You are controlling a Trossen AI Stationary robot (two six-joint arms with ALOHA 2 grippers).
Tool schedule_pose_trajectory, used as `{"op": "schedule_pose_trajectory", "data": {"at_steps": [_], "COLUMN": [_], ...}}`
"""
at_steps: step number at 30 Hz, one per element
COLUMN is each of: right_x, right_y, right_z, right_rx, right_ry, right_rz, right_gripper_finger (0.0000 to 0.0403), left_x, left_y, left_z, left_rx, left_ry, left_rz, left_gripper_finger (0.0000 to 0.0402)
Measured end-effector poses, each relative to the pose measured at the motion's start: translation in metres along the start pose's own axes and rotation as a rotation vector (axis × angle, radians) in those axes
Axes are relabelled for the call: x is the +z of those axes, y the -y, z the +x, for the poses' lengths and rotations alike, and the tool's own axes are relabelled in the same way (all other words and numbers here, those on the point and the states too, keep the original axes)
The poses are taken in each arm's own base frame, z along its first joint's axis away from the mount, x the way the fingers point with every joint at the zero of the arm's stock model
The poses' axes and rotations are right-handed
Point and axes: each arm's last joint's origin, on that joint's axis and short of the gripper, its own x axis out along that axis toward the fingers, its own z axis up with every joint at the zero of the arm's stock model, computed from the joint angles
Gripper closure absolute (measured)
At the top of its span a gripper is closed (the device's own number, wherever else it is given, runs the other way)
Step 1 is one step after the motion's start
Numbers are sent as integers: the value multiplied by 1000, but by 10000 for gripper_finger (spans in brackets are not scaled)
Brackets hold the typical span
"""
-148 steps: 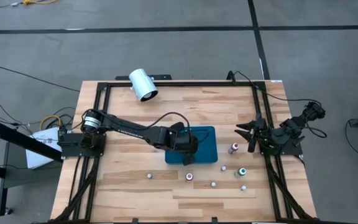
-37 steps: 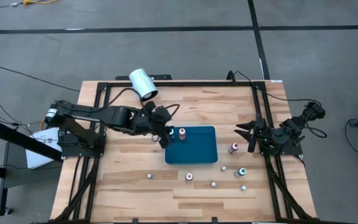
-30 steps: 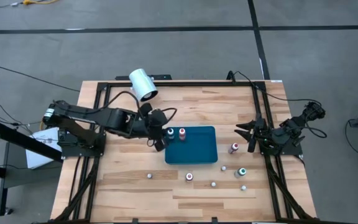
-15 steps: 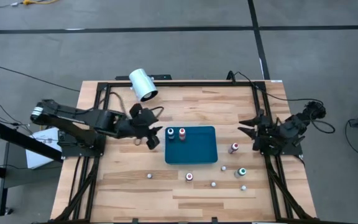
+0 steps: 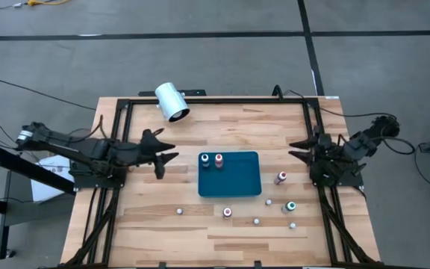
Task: Pick & Place food coloring
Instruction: Put the large red food coloring bottle into the blue bin
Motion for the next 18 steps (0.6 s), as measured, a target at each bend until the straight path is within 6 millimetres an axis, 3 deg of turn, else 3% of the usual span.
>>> {"op": "schedule_pose_trajectory", "data": {"at_steps": [9,18], "right_x": [51,84], "right_y": [-25,-39], "right_z": [10,11], "right_rx": [32,16], "right_ry": [-198,-486], "right_rz": [-105,-23], "right_gripper_finger": [282,282], "left_x": [-33,-52], "left_y": [-28,-44], "left_z": [-18,-27], "left_rx": [-44,-38], "left_ry": [82,177], "left_rz": [14,65], "left_gripper_finger": [248,248]}}
